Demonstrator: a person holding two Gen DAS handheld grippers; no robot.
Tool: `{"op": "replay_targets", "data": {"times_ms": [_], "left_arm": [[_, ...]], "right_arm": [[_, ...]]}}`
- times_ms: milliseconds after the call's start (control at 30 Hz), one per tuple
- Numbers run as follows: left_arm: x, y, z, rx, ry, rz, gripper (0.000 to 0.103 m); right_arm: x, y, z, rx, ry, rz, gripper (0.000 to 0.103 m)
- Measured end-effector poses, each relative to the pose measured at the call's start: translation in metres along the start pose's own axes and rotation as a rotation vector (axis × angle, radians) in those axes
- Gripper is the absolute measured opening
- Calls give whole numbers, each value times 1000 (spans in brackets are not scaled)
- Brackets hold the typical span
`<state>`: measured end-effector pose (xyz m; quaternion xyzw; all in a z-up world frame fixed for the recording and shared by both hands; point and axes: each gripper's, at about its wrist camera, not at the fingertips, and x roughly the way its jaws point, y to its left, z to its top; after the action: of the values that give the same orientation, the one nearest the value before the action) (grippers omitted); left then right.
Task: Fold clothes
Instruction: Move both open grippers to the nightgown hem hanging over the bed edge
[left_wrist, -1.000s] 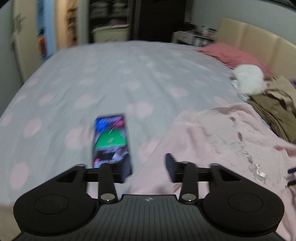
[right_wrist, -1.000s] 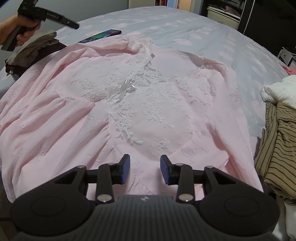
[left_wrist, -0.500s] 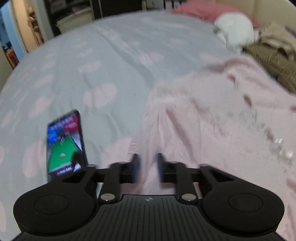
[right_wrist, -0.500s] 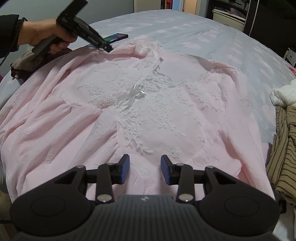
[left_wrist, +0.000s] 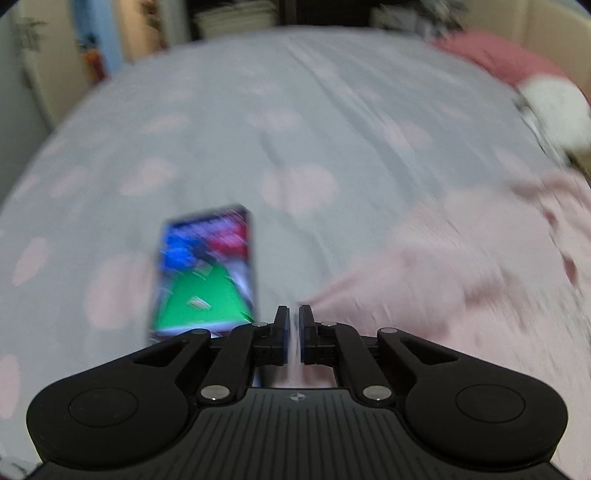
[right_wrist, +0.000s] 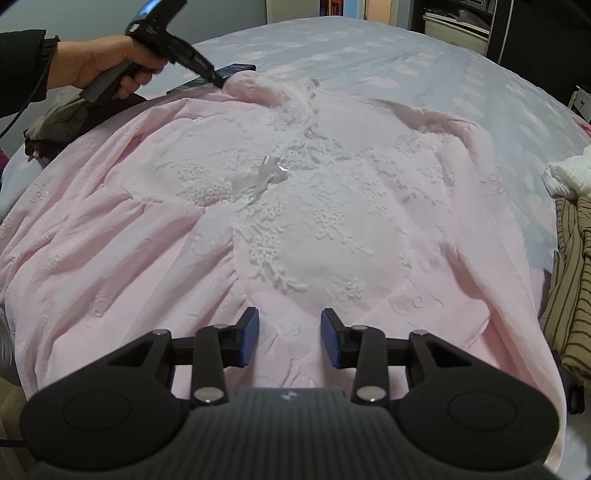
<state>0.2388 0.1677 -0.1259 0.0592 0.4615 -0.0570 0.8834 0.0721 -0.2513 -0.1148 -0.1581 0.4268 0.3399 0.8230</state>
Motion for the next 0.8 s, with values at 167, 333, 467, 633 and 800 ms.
{"op": "replay_targets", "data": {"times_ms": [167,333,467,633,800], "left_arm": [[-36,-3,-3,42,-145,78,11],[-75,-11,-23,-26,-147,-145,13],[-105,-49,-70,34,-94,-272,14],[-147,-105,-116,199,0,-393,14],[-182,-131,-154,191,77,-430,18]], "right_arm": [[-5,3,-1,-7,-23,16,42],[-13,4,-9,-8,-22,11,45],[-30,3,-23,-19,-1,17,51],[-62,8,-49,-87,69,15,57],[-91,22,-71,-89,166,0,57]]}}
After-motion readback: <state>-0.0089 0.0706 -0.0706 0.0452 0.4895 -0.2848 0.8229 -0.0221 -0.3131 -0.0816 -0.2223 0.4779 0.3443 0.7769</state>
